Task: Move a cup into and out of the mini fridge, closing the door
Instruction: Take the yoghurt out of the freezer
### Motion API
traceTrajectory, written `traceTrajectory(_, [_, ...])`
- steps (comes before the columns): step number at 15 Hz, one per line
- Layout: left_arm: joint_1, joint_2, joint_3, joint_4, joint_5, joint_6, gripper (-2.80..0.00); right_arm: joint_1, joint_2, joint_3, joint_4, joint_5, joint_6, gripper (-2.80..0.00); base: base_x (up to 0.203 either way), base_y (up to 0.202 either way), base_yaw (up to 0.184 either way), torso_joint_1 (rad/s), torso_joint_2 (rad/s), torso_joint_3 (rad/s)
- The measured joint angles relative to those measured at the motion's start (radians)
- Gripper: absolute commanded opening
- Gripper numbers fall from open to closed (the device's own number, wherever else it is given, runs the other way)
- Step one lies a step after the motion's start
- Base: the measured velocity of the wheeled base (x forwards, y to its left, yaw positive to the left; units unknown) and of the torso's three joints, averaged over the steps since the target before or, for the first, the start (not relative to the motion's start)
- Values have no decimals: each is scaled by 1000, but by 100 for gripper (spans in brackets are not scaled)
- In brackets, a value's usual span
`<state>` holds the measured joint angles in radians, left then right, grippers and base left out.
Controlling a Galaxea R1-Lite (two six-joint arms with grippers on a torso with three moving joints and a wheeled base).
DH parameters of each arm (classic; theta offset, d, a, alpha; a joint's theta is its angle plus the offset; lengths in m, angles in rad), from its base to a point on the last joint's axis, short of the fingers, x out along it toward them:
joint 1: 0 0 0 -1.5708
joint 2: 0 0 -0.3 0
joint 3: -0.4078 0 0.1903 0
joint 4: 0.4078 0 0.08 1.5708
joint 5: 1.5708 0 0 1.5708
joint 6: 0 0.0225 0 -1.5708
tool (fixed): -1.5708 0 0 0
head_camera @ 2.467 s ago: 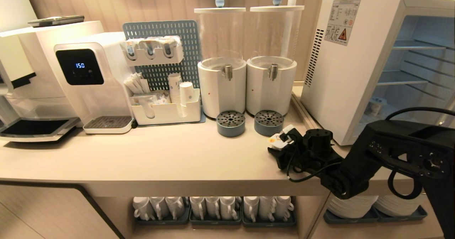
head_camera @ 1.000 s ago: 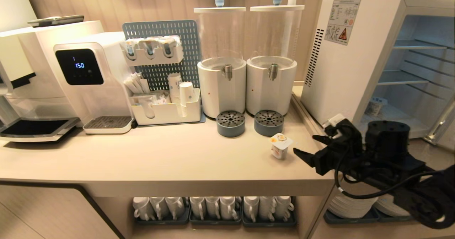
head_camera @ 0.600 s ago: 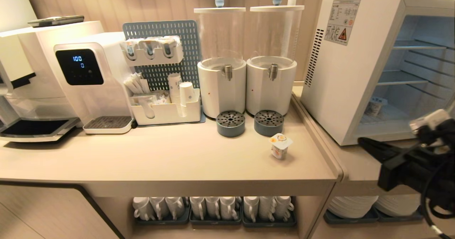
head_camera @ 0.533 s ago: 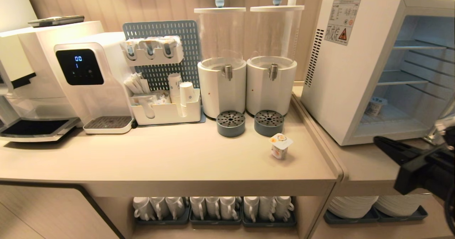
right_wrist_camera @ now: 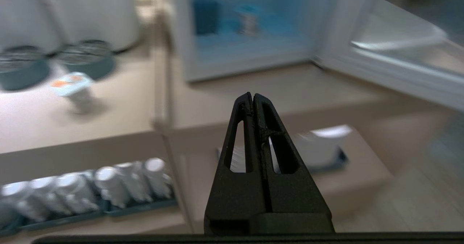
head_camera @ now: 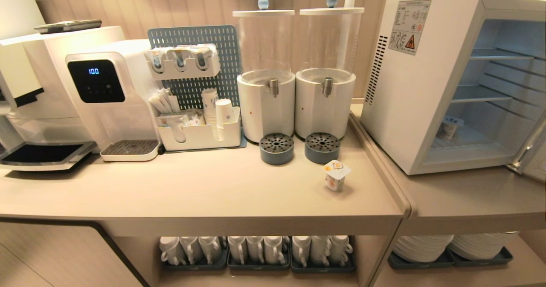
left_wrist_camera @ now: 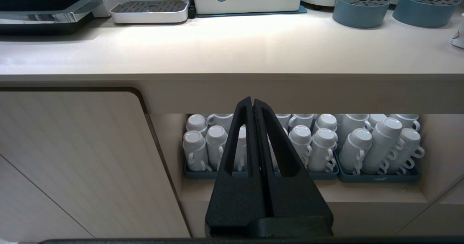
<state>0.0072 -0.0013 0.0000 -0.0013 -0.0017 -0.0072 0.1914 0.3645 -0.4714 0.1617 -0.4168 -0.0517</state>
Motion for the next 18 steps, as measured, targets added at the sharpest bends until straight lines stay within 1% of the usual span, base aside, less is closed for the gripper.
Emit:
traceTrajectory(1, [0,0,0,0,0,0,-280,-57,-28,-45,86,3,6,-280,0,0,0,0,0,0])
traceTrajectory(2, [0,0,0,0,0,0,-280,-117,-54,-79,151,49,7,-280,0,0,0,0,0,0])
traceTrajectory(3, [0,0,0,0,0,0,-280,-158,-88,-99,203,113,9,-280,0,0,0,0,0,0])
traceTrajectory(5, [0,0,0,0,0,0,-280,-188,-197,-110,274,230,11,-280,0,0,0,0,0,0])
traceTrajectory(6, [0,0,0,0,0,0,-280,-192,-250,-105,274,285,25,-280,0,0,0,0,0,0])
traceTrajectory(7, [0,0,0,0,0,0,-280,-195,-290,-79,241,333,53,-280,0,0,0,0,0,0])
traceTrajectory(8, [0,0,0,0,0,0,-280,-196,-319,-22,183,354,67,-280,0,0,0,0,0,0])
traceTrajectory(9, [0,0,0,0,0,0,-280,-196,-335,51,129,359,66,-280,0,0,0,0,0,0])
traceTrajectory(12, [0,0,0,0,0,0,-280,-196,-359,322,-82,364,34,-280,0,0,0,0,0,0])
traceTrajectory(13, [0,0,0,0,0,0,-280,-196,-363,394,-167,369,24,-280,0,0,0,0,0,0])
traceTrajectory(14, [0,0,0,0,0,0,-280,-196,-364,433,-222,389,14,-280,0,0,0,0,0,0])
traceTrajectory(15, [0,0,0,0,0,0,-280,-196,-364,452,-228,415,1,-280,0,0,0,0,0,0])
traceTrajectory(17, [0,0,0,0,0,0,-280,-196,-365,452,-125,431,-17,-280,0,0,0,0,0,0])
traceTrajectory(18, [0,0,0,0,0,0,-280,-196,-366,448,-96,432,-18,-280,0,0,0,0,0,0])
